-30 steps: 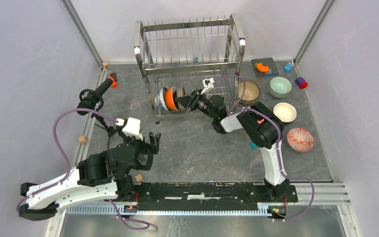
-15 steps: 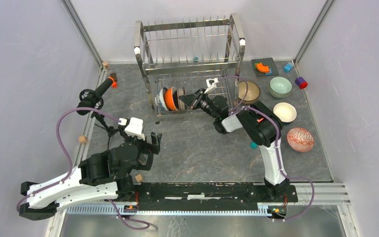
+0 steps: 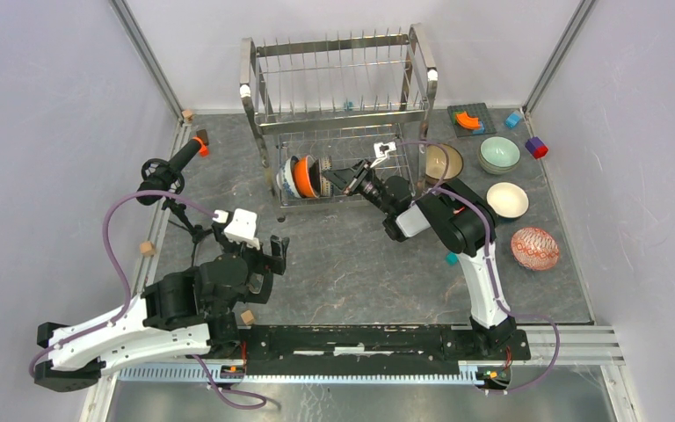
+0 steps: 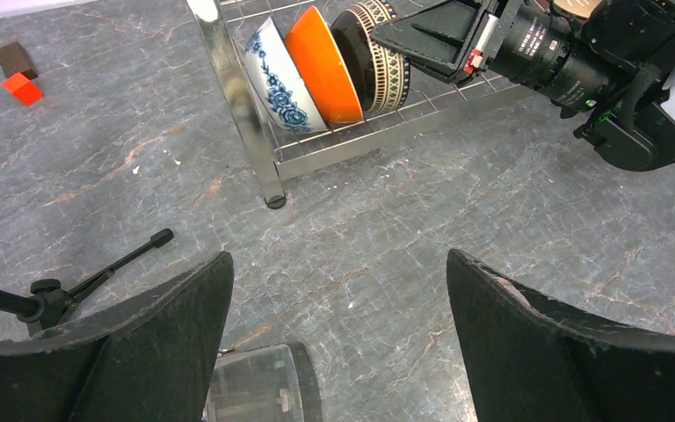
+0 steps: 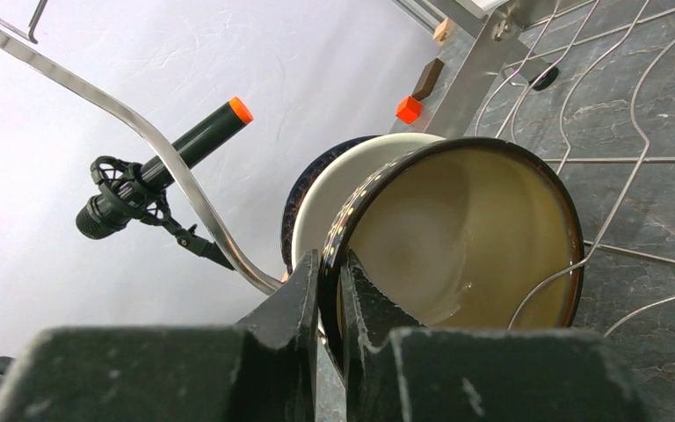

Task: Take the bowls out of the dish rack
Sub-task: Pick up the bowl from the dish rack.

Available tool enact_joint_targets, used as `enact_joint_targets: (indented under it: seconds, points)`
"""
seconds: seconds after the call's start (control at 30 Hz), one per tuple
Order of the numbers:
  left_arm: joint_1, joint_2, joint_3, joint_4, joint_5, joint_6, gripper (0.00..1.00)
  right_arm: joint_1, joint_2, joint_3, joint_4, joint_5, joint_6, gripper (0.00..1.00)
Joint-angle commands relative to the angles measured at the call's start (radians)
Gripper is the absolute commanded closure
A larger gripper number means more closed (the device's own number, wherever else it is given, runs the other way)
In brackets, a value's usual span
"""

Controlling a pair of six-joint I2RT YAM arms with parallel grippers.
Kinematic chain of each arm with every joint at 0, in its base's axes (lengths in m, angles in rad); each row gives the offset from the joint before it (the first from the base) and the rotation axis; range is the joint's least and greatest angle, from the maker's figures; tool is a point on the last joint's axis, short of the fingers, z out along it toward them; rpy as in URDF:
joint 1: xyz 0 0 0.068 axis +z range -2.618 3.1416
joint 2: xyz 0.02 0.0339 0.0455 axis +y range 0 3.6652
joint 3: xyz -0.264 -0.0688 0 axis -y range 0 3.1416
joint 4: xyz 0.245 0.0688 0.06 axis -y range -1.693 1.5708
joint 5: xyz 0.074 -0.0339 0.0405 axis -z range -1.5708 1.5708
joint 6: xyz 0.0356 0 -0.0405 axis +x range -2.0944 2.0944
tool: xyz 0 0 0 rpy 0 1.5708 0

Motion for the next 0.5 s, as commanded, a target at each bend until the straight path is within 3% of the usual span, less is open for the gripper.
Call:
enact_joint_targets:
  seconds: [0.0, 0.47]
  points:
    - [0.003, 0.008, -0.005, 0.033, -0.018, 0.038, 0.04, -0.015, -0.009, -0.007, 0.201, -0.055, 0.122, 1.0]
    - [0.002, 0.011, -0.006, 0.034, -0.022, 0.038, 0.04, -0.027, -0.068, -0.045, 0.32, -0.027, 0.215, 1.0]
